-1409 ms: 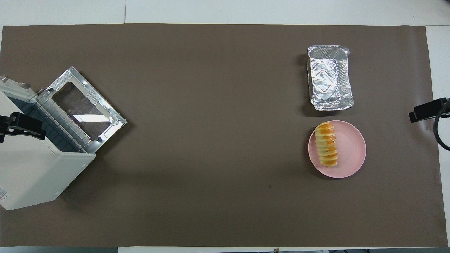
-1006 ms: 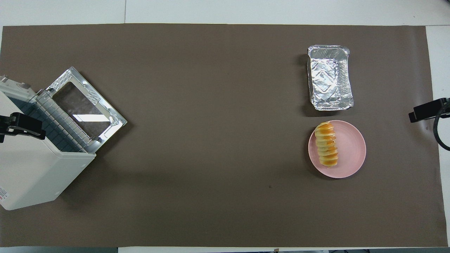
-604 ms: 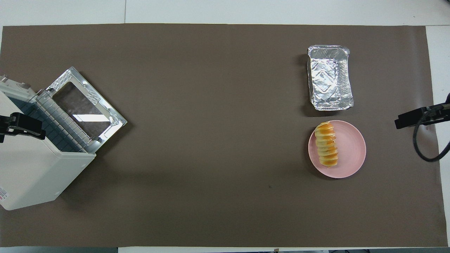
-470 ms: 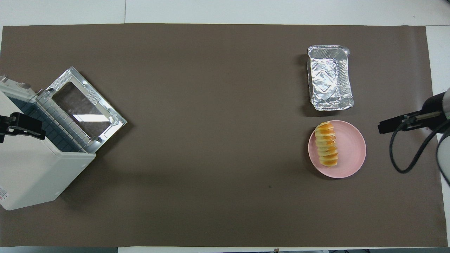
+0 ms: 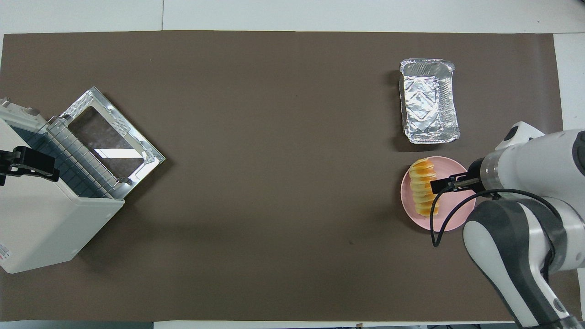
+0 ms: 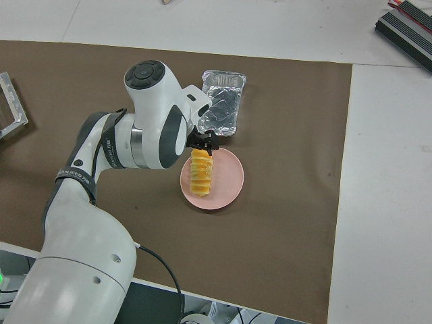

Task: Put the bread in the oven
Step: 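Close the right gripper around the stack of orange bread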

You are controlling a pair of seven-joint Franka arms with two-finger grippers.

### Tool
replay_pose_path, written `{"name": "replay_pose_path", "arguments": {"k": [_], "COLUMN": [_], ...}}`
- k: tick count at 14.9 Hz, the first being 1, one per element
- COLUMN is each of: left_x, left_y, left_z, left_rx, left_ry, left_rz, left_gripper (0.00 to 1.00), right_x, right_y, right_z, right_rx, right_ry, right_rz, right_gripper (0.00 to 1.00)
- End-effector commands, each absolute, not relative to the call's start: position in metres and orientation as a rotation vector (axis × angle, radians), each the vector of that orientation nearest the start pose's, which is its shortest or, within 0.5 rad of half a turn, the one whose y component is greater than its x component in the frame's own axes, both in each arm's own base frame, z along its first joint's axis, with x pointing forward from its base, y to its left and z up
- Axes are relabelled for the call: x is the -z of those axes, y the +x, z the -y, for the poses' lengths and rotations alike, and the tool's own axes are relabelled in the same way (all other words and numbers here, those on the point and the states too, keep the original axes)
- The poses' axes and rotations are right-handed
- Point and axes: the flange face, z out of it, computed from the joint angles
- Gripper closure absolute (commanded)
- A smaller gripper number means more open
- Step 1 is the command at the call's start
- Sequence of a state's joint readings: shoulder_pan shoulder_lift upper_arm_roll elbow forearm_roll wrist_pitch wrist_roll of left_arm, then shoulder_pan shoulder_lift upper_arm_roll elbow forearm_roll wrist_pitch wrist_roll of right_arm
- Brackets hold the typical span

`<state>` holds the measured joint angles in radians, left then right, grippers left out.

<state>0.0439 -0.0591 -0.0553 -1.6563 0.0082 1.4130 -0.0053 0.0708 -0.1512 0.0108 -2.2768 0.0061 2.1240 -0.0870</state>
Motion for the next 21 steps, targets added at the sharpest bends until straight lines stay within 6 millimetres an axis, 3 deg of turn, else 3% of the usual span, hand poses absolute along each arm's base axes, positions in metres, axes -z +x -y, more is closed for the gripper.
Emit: {"name": "replay_pose_path", "arguments": {"k": [1, 4, 7, 17, 19, 20, 21], "left_x": [-0.607, -0.607, -0.607, -0.607, -0.607, -0.607, -0.607], "left_y": [0.51, 0.51, 0.51, 0.51, 0.51, 0.51, 0.51], "left_z": [0.006, 0.006, 0.006, 0.006, 0.006, 0.006, 0.006], "left_rx": [-0.285, -0.285, -0.285, -0.285, -0.285, -0.285, -0.285], "left_ry": [-3.116, -3.116, -3.116, -3.116, -3.116, -3.116, -3.116], "left_rz": [-0.01, -0.01, -0.01, -0.01, -0.01, -0.01, -0.01], "left_gripper": [0.0, 0.0, 0.0, 0.0, 0.0, 0.0, 0.0], "right_x": [-0.376, -0.341, -0.321, -0.309, -0.309, -0.309, -0.309], "right_y": [0.495, 0.502, 0.497, 0.487, 0.487, 0.487, 0.487], "right_z": [-0.041, -0.043, -0.043, -0.055, -0.055, -0.055, -0.055], "right_rx": [0.031, 0.072, 0.128, 0.108, 0.108, 0.106, 0.106], "right_ry": [-3.124, -3.123, -3.119, -3.113, -3.112, -3.112, -3.112], "right_rz": [0.265, 0.278, 0.315, 0.363, 0.372, 0.375, 0.375], "right_gripper": [0.0, 0.0, 0.0, 0.01, 0.22, 0.44, 0.72]}}
